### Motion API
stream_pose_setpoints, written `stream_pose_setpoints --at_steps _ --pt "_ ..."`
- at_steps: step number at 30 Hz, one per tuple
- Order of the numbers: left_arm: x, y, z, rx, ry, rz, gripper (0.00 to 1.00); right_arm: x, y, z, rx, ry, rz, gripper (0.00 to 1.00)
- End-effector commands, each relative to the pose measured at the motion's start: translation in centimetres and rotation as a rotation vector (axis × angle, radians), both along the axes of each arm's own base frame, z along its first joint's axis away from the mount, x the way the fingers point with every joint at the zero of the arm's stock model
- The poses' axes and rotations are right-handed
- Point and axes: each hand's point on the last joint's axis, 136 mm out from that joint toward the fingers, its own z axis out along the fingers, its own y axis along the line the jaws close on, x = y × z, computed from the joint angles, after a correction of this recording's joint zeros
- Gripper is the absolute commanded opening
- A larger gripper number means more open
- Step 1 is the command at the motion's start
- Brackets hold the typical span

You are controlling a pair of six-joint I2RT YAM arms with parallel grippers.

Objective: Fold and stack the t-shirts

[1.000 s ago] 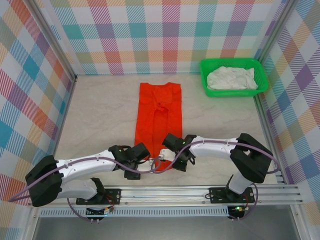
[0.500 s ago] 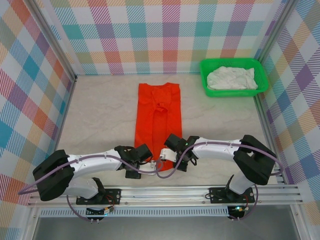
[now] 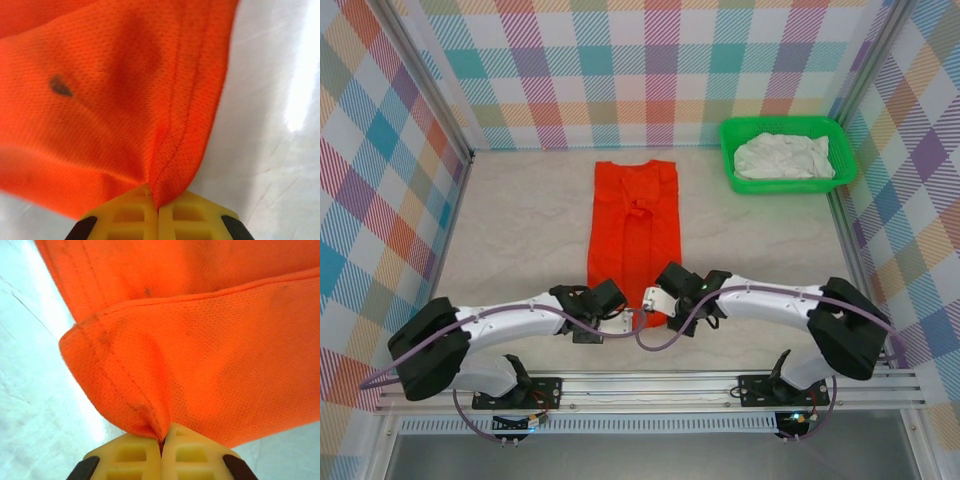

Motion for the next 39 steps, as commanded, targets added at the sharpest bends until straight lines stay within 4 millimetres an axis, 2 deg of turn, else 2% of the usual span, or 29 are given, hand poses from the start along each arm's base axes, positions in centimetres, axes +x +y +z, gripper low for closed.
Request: stream_pose_setpoints --at_steps 1,5,8,14,19,23,29,35,39 --pt "1.0 0.6 3.4 -0.009 -0.094 0.045 0.0 -0.1 1.1 3.0 0.102 -0.012 -0.025 0.0" --pt "1.2 0.5 5.2 -0.046 -0.127 0.052 0.0 -0.4 0.7 5.3 0.155 -0.016 -0.072 0.0" --pt "2.2 0.2 6.5 -0.084 -0.181 0.063 0.0 -0.2 0.3 6.5 0.168 -0.038 -0.111 0.0" --pt "6.4 -0.8 10.3 -0.203 -0.228 0.153 0.0 3.2 -0.5 8.2 0.099 -0.179 -0.208 0.0" --pt "10.2 -1.7 11.6 -0.227 -0.238 0.17 0.0 7.0 -0.3 9.5 0.083 -0.23 -0.27 0.0" --pt "13.5 -2.2 11.4 -0.209 -0.235 0.186 0.0 10.7 -0.8 9.5 0.049 -0.244 -0.337 0.0" --pt "18.2 -1.4 10.4 -0.186 -0.216 0.243 0.0 15.9 -1.4 9.4 0.031 -0.263 -0.402 0.0" --pt "21.1 -1.0 7.8 -0.135 -0.186 0.264 0.0 19.5 -1.1 7.8 0.027 -0.243 -0.417 0.0" --pt "22.7 -1.4 7.2 -0.141 -0.19 0.276 0.0 21.1 -1.0 6.4 0.01 -0.235 -0.431 0.0"
